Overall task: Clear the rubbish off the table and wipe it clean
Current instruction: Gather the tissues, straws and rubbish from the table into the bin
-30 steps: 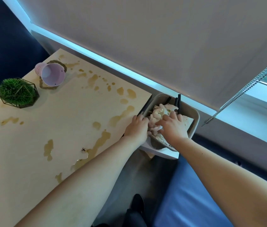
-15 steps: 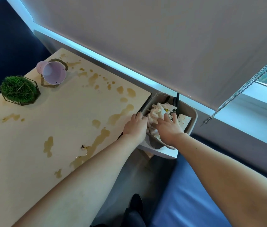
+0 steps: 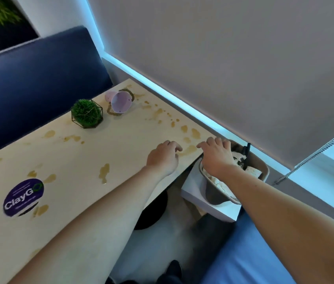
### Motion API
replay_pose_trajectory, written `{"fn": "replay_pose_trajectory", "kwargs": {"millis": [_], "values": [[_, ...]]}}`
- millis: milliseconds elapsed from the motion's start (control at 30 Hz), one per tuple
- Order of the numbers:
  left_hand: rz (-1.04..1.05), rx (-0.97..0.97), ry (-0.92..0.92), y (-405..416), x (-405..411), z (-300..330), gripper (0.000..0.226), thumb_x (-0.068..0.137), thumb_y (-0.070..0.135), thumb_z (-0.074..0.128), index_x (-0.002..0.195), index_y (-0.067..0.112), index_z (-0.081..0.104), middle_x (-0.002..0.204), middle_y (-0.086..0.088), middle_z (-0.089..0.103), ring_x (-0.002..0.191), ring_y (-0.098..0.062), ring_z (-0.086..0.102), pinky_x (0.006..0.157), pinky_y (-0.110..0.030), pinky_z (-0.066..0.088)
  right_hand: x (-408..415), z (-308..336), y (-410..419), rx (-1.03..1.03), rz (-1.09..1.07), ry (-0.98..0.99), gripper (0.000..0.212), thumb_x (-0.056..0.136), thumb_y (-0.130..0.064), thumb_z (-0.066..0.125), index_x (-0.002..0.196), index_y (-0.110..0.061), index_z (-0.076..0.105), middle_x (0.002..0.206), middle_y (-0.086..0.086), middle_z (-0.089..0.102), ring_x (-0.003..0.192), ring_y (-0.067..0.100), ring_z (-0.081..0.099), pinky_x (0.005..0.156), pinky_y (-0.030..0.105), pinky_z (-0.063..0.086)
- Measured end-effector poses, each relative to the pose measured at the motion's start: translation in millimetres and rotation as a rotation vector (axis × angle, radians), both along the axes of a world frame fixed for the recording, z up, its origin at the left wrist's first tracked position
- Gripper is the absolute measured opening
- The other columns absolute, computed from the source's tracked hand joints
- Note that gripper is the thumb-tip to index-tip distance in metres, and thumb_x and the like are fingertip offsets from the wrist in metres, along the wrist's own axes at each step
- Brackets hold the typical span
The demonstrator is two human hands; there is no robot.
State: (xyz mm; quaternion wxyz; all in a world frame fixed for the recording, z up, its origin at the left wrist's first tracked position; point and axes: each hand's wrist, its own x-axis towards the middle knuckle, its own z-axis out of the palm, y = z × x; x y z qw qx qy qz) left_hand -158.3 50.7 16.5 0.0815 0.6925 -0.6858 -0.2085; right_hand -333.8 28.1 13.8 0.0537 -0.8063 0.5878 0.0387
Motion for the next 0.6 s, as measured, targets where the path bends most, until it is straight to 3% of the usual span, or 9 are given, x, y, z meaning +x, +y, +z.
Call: {"fn": "replay_pose_trajectory", "kwargs": {"millis": [167, 467, 600], "values": [[0.175, 0.029, -0.026, 24.7, 72.0, 22.7, 0.028, 0.100, 0.029, 0.046, 0.127, 0.031, 0.053, 0.132, 0.006, 0.050, 0.120, -0.018, 0.047, 0.091, -0.035, 0.045, 70.7, 17.2, 5.4, 0.148, 0.173, -0.059, 0.052, 0.095, -0.016, 0.037, 0.145, -0.031, 0.038, 0.148, 0.000, 0.036, 0.136, 0.022, 0.029, 0.110, 0.038, 0.021], [0.465, 0.093, -0.066, 114.9, 207.0, 40.1, 0.045, 0.099, 0.039, 0.047, 0.142, 0.027, 0.043, 0.142, -0.004, 0.043, 0.133, -0.027, 0.034, 0.103, -0.042, 0.038, 227.1, 36.5, 52.6, 0.254, 0.486, -0.056, 0.053, 0.100, -0.026, 0.037, 0.151, -0.032, 0.027, 0.161, -0.007, 0.018, 0.147, 0.012, 0.012, 0.121, 0.040, 0.005], [0.579, 0.146, -0.034, 171.1, 264.2, 40.4, 0.048, 0.097, 0.042, 0.050, 0.142, 0.027, 0.042, 0.141, -0.004, 0.046, 0.133, -0.028, 0.039, 0.102, -0.044, 0.042, 293.1, 42.7, 86.4, 0.290, 0.616, -0.059, 0.053, 0.100, -0.027, 0.038, 0.151, -0.032, 0.026, 0.161, -0.007, 0.016, 0.148, 0.011, 0.009, 0.122, 0.040, 0.003]]}}
